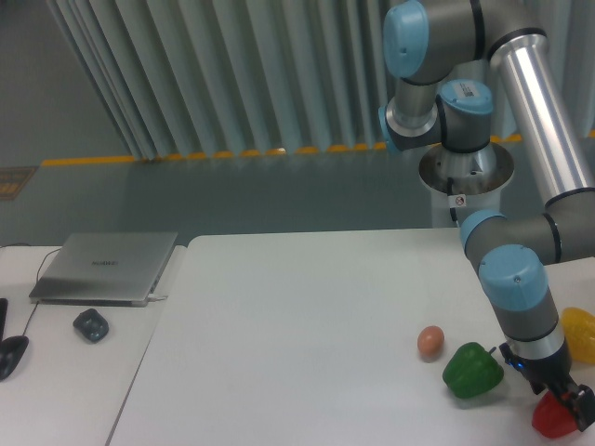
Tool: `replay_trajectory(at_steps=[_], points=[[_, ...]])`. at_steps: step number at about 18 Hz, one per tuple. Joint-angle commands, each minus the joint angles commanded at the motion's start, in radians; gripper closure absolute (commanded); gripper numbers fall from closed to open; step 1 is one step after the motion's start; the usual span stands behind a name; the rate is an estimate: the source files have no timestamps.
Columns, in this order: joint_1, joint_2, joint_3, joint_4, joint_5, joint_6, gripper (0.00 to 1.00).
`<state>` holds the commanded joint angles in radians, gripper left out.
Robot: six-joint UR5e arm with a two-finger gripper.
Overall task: Place the red peppers in a basket
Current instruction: 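Close the gripper on the red bell pepper's stem area, then lift the red bell pepper up and away from the table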
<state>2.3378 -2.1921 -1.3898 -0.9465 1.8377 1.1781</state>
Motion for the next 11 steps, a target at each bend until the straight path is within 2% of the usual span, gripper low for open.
replay_trajectory(at_steps=[2, 5, 11], points=[[0.0, 0.003, -0.003, 0.0, 0.0, 0.0, 0.35], [0.0, 0.014, -0.006, -0.002, -0.002, 0.002, 0.37], [0.015, 0.155, -0.061, -0.012, -0.058, 0.009, 0.37]])
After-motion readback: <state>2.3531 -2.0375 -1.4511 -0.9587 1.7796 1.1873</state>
